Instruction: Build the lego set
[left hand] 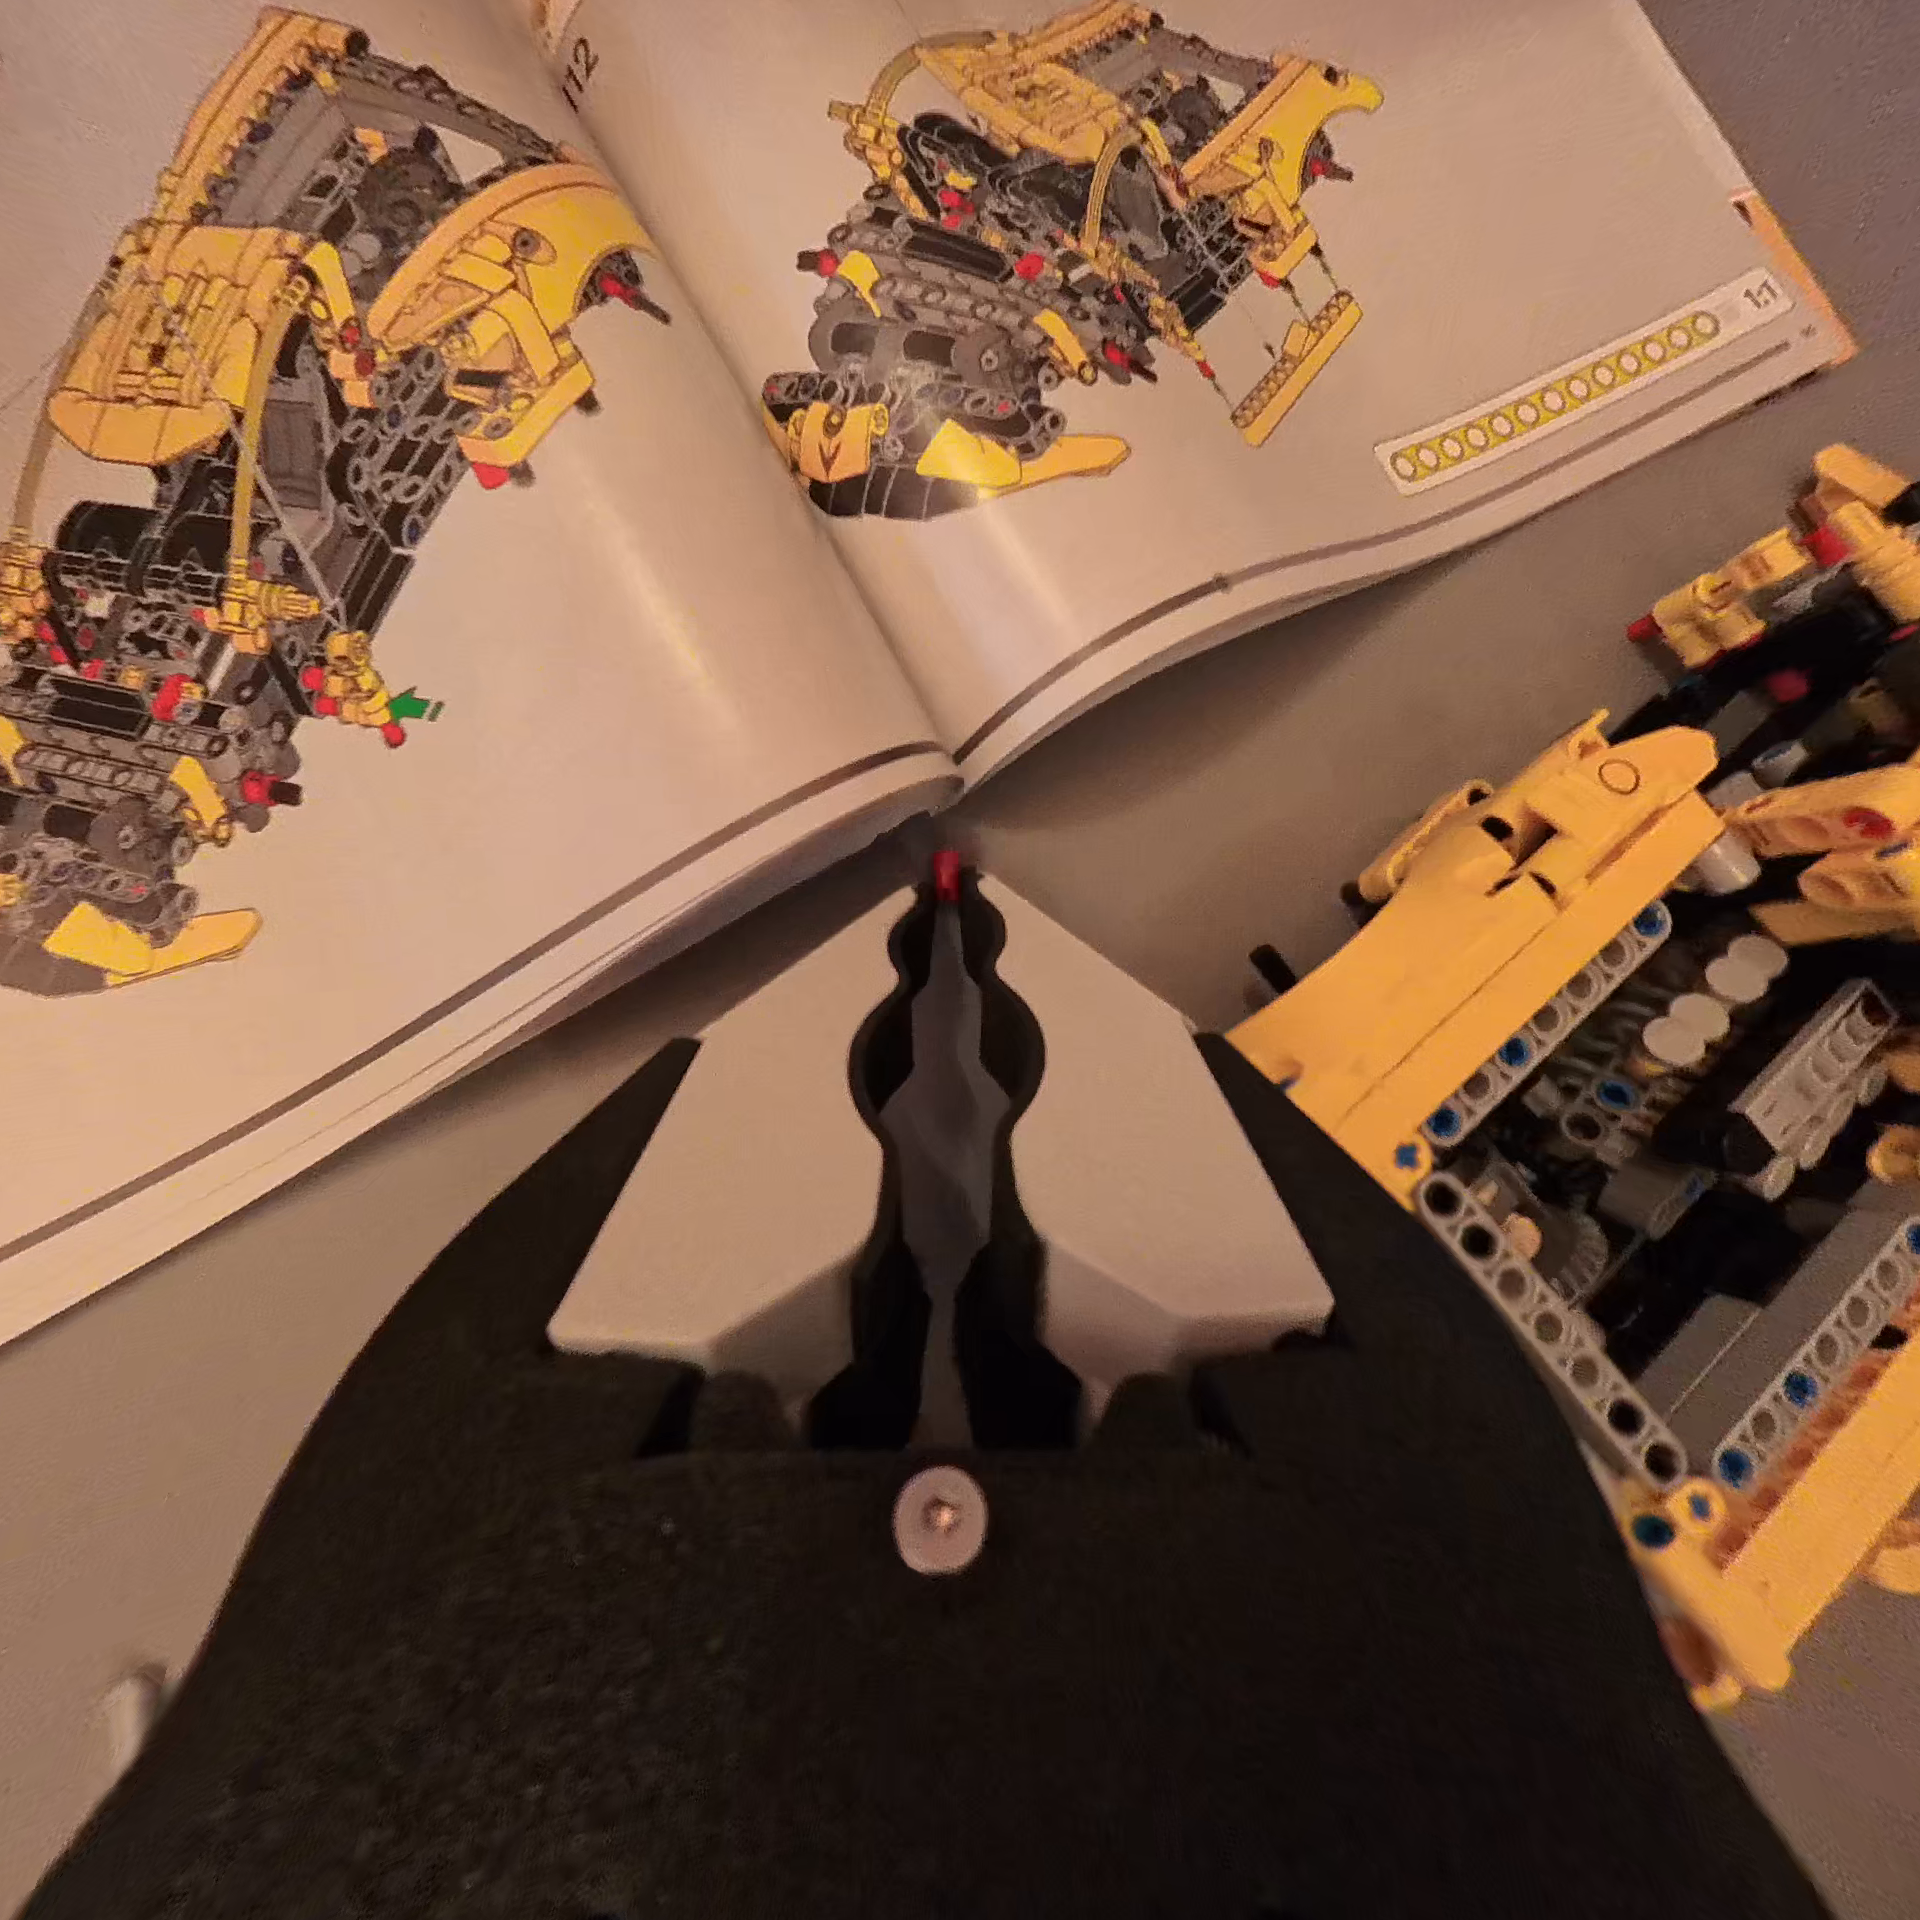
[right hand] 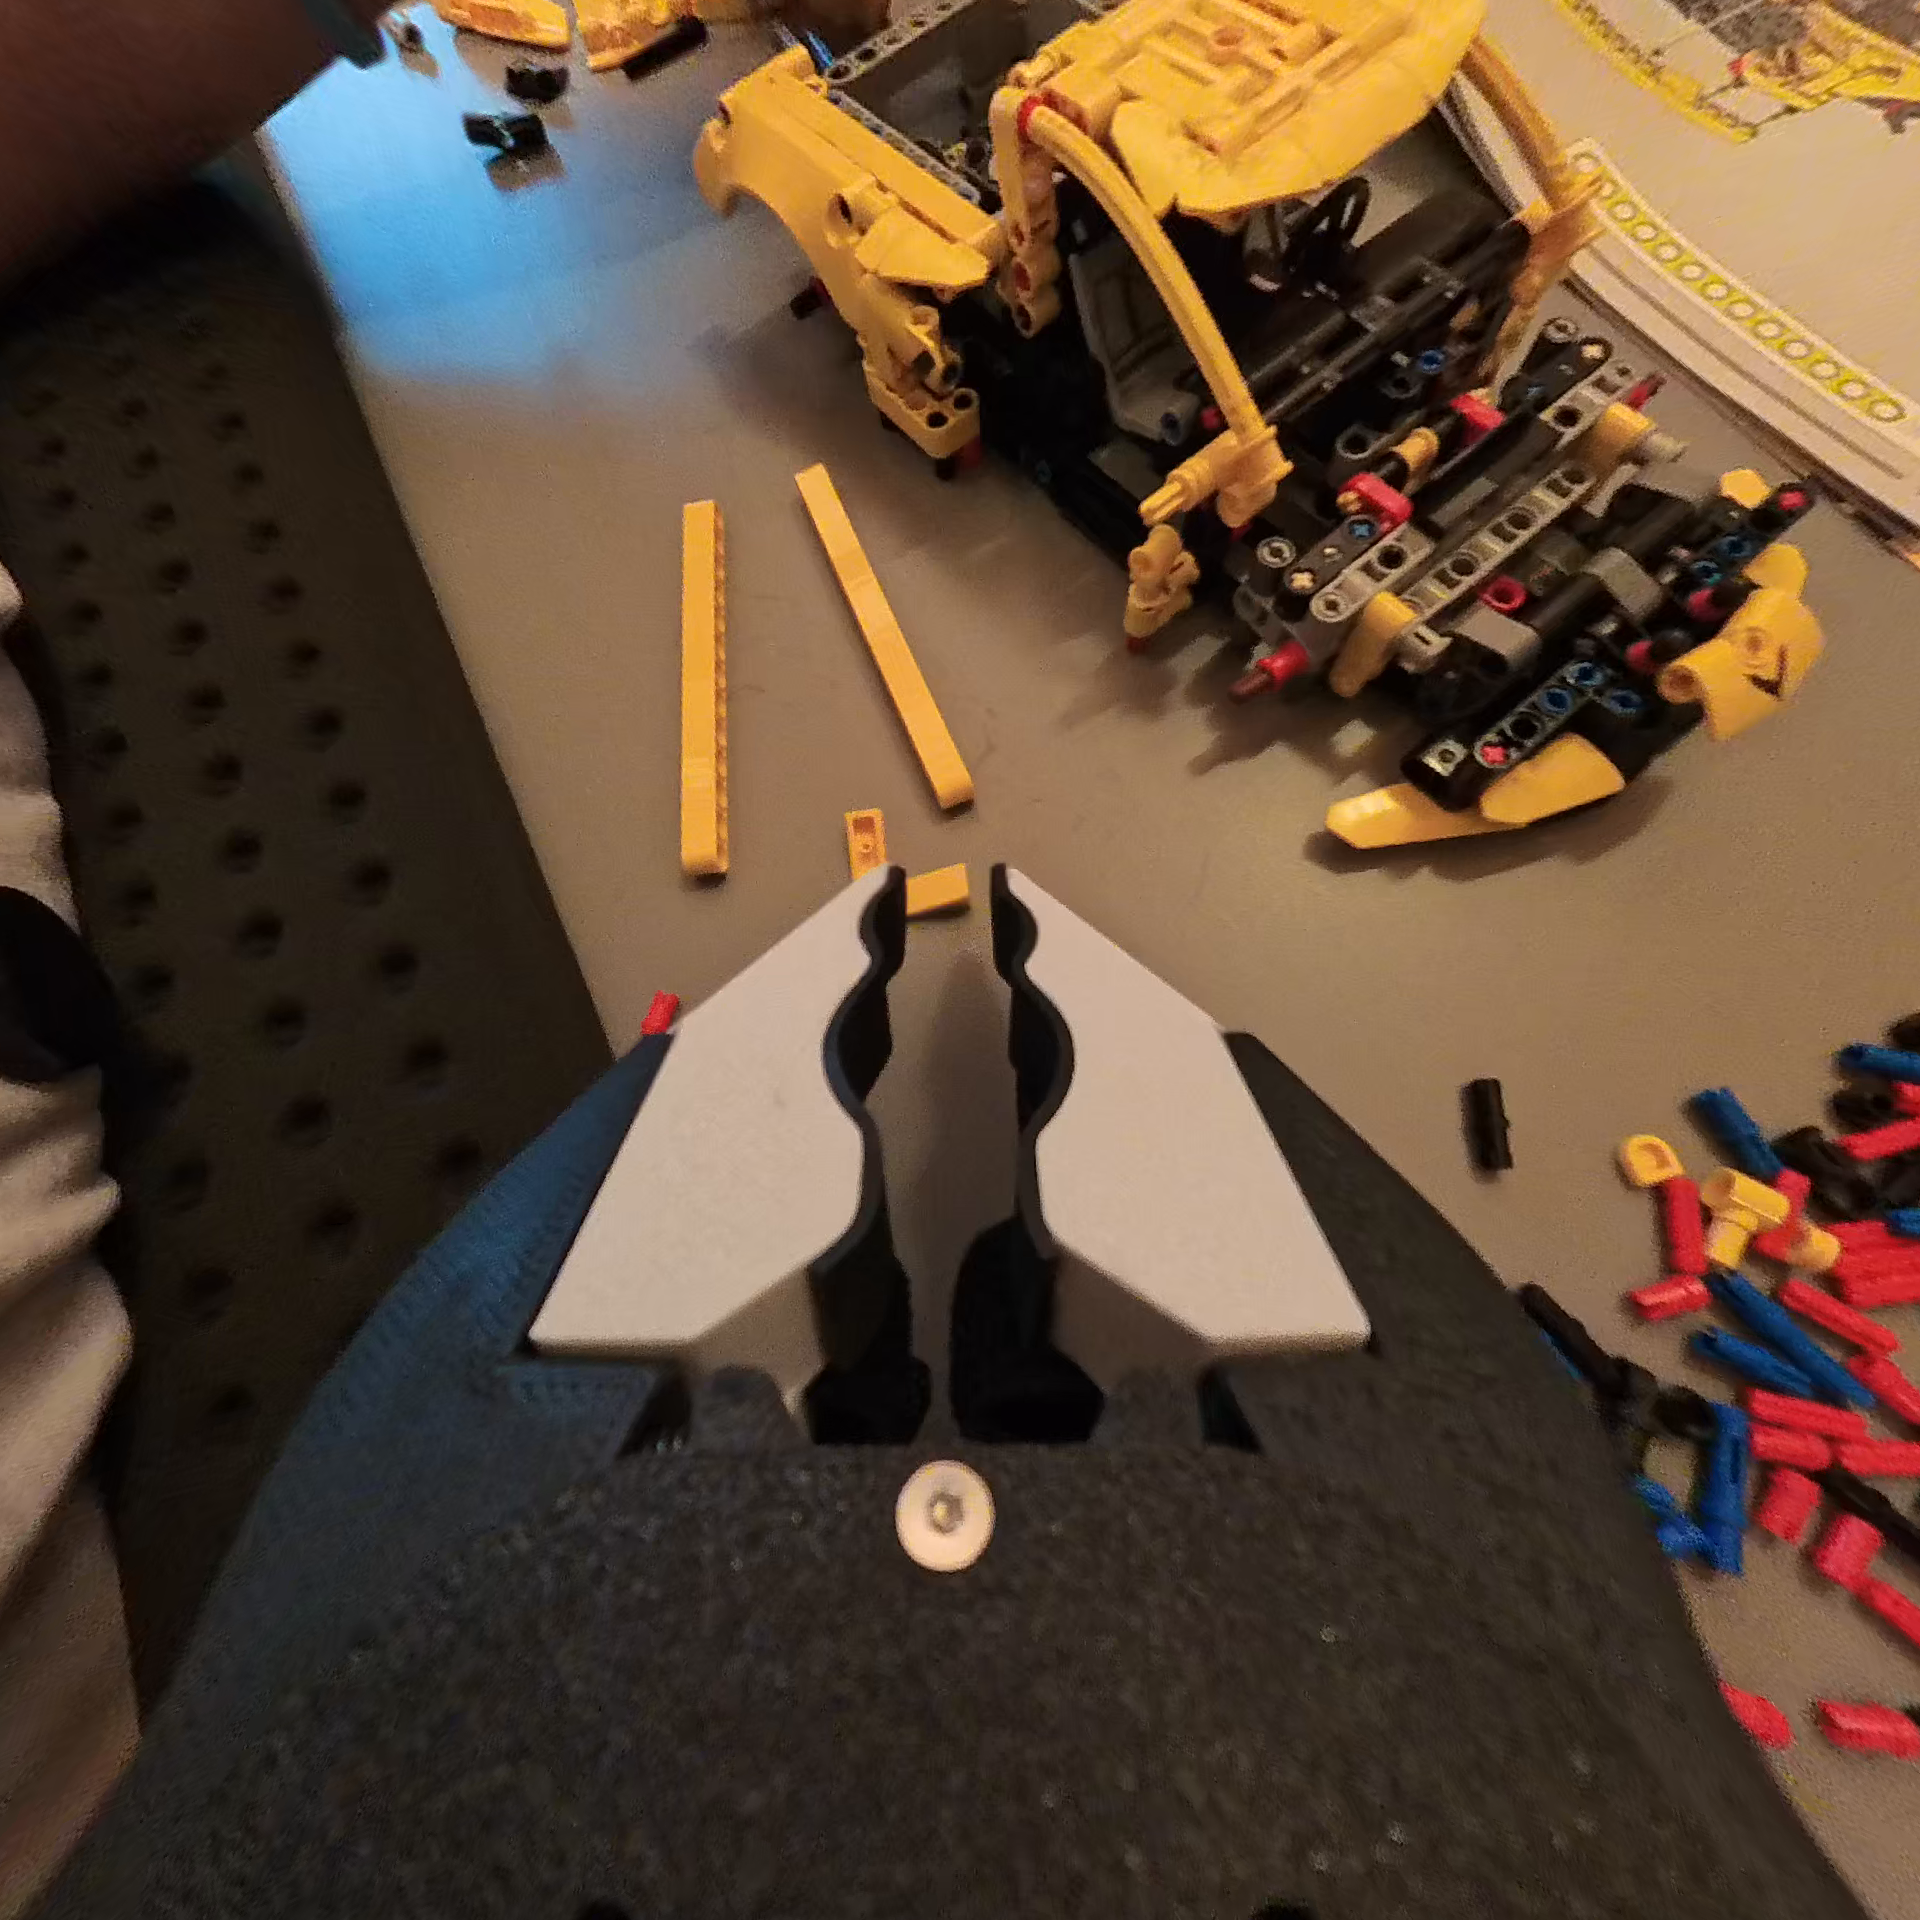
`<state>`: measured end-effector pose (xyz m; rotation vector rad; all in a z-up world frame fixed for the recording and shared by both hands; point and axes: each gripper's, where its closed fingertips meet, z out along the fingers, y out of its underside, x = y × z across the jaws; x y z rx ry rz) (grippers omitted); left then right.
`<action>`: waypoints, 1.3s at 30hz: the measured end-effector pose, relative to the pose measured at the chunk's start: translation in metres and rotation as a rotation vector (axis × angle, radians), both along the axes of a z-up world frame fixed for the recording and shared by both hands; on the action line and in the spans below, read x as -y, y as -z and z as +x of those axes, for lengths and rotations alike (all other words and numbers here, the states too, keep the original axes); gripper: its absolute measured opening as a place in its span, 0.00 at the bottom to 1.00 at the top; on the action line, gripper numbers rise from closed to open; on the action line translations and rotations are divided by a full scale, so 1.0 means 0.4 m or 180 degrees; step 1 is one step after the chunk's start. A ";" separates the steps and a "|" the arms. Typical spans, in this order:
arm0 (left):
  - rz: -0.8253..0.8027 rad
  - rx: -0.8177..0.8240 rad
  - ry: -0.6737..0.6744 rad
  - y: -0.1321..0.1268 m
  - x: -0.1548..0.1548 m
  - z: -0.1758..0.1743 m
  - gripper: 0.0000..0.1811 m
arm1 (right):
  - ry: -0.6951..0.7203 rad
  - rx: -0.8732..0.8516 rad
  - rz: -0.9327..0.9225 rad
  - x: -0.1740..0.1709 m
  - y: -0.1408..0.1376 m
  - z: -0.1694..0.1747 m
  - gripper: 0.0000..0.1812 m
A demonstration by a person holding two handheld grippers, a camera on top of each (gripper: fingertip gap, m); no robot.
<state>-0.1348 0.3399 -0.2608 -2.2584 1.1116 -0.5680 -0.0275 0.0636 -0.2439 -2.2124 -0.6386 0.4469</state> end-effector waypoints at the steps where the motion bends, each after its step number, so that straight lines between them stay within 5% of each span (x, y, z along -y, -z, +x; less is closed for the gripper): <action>1: 0.0039 0.0003 0.0028 -0.006 0.002 -0.006 0.02 | 0.0026 0.0003 -0.0007 0.002 -0.002 0.007 0.08; 6: 0.0049 0.0482 0.0336 -0.125 0.076 -0.009 0.02 | 0.0169 -0.0004 -0.0003 0.012 -0.011 0.038 0.08; 11: -0.0308 0.1082 0.1316 -0.274 0.345 0.061 0.02 | 0.0280 0.0070 -0.0051 0.022 -0.011 0.070 0.08; 15: -0.0639 0.0952 0.1970 -0.236 0.577 0.122 0.02 | -0.0006 -0.0161 -0.0340 0.058 -0.003 0.024 0.09; 18: -0.0611 0.0599 0.2126 -0.143 0.660 0.147 0.02 | -0.0246 -0.0288 -0.0447 0.085 -0.005 -0.026 0.10; 24: -0.0321 0.0078 0.2250 -0.029 0.680 0.172 0.02 | -0.0367 -0.0048 -0.0502 0.088 0.023 -0.058 0.11; 31: -0.0347 -0.0022 0.2348 -0.002 0.695 0.169 0.03 | 0.0348 0.0267 -0.0288 0.042 0.016 0.085 0.13; 36: -0.0520 0.0424 0.2248 -0.067 0.672 0.173 0.13 | 0.1187 0.0625 -0.0011 -0.001 0.000 0.266 0.12; 39: -0.0270 0.1025 0.1948 -0.171 0.554 0.172 0.13 | 0.1453 0.0672 -0.0094 -0.009 0.016 0.333 0.11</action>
